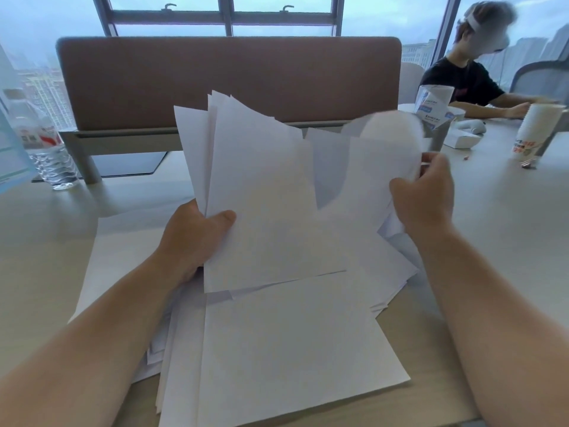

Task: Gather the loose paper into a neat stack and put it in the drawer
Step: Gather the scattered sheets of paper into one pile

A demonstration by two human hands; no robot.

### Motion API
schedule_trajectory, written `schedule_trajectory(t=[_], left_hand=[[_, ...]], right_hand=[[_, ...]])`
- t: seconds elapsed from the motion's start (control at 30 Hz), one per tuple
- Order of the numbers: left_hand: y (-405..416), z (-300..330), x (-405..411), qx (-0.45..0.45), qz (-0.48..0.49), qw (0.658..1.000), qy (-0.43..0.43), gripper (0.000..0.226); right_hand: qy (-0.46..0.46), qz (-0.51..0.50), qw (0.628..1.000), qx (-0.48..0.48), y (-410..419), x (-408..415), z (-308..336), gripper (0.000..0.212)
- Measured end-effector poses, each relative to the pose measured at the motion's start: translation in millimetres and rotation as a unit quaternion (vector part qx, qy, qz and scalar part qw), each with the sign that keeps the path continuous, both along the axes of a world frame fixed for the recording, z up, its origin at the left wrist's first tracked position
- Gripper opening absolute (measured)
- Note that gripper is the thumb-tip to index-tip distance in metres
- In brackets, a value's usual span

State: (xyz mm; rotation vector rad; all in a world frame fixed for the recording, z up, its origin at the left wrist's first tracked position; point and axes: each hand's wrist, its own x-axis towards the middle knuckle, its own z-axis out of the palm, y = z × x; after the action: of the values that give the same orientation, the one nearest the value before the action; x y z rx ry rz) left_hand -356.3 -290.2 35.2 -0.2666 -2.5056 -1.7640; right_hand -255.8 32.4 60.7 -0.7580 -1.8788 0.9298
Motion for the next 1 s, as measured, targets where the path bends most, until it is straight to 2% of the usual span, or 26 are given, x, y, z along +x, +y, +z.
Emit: schedule_trajectory(t=[0.1,0.2,0.3,0.37,0.43,0.57,0.7,0.83,0.93,1.0], left_hand=[[-1,0,1,0.012,-0.006,1.0,-0.007,0.006],[-1,0,1,0.023,-0.006,1.0,-0.011,0.013],[-1,-2,-1,0.02,-0.008,1.0,-0.009,0.012],[-1,-2,-2,0.02,-0.005,1.0,-0.01,0.014],[-1,-2,-3,0.028,-0.001,0.999,-0.017,0.016],[-1,-1,-3,0.036,0.007,0.999,-0.021,0.015],[-2,-2,-5,0.033,0.021,0.999,-0.021,0.009],[-3,-1,-6,0.032,0.036,0.999,-0.024,0.011],[-3,-1,-6,0.026,0.041,0.998,-0.026,0.018],[-2,-1,-7,0.025,0.041,0.999,-0.021,0.015]], right_hand=[[0.078,-0.035,0.994,0.069,-7,4,8,0.056],[0.162,-0.035,0.977,0.134,-19,7,16,0.053],[0.265,-0.033,0.951,0.154,-30,11,24,0.051],[0.34,-0.035,0.934,0.102,-30,12,30,0.046],[0.394,-0.028,0.919,0.007,-24,11,35,0.044],[0.44,-0.018,0.88,-0.176,-7,8,37,0.043],[0.431,-0.036,0.847,-0.309,-1,0,29,0.039],[0.403,-0.059,0.833,-0.375,10,-4,20,0.047],[0.366,-0.005,0.817,-0.446,14,-1,15,0.035],[0.362,0.016,0.803,-0.473,13,-4,12,0.034]])
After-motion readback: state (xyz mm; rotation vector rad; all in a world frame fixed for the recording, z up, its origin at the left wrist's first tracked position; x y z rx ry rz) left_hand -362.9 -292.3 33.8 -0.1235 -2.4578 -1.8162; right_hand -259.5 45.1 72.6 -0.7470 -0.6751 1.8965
